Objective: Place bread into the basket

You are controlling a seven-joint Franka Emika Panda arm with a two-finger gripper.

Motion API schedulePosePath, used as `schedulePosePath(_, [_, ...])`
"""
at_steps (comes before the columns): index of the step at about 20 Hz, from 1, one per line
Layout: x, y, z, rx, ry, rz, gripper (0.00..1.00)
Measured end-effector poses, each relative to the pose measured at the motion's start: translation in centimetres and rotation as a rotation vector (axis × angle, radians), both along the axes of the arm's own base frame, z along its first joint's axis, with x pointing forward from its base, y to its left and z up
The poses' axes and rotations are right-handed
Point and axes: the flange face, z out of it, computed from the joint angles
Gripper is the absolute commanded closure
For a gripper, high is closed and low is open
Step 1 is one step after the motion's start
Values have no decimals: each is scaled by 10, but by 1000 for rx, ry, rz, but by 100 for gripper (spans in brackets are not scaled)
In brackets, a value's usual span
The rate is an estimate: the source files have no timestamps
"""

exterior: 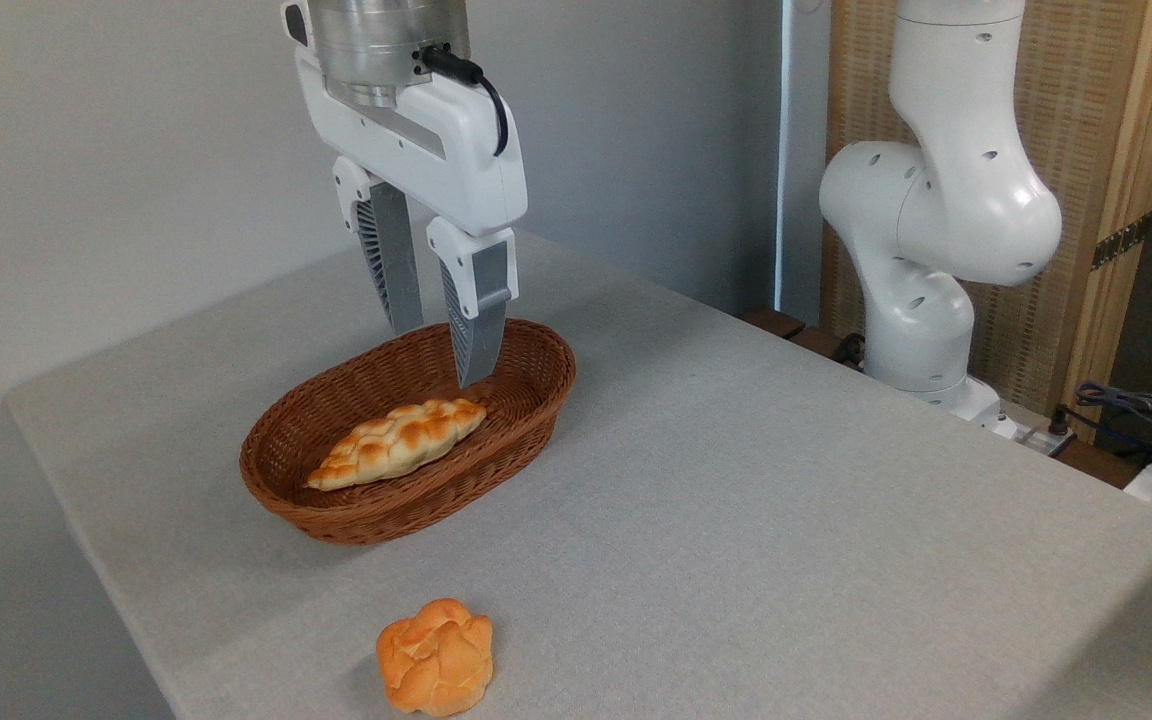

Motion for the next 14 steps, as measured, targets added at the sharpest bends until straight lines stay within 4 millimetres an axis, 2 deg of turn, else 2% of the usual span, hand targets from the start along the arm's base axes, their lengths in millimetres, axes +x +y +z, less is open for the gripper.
schedulePosePath(9, [1, 3, 0, 0, -5, 6, 0])
schedulePosePath(11, [5, 12, -1, -1, -25, 25, 0])
schedulePosePath(14, [11, 27, -12, 0, -45, 56, 0])
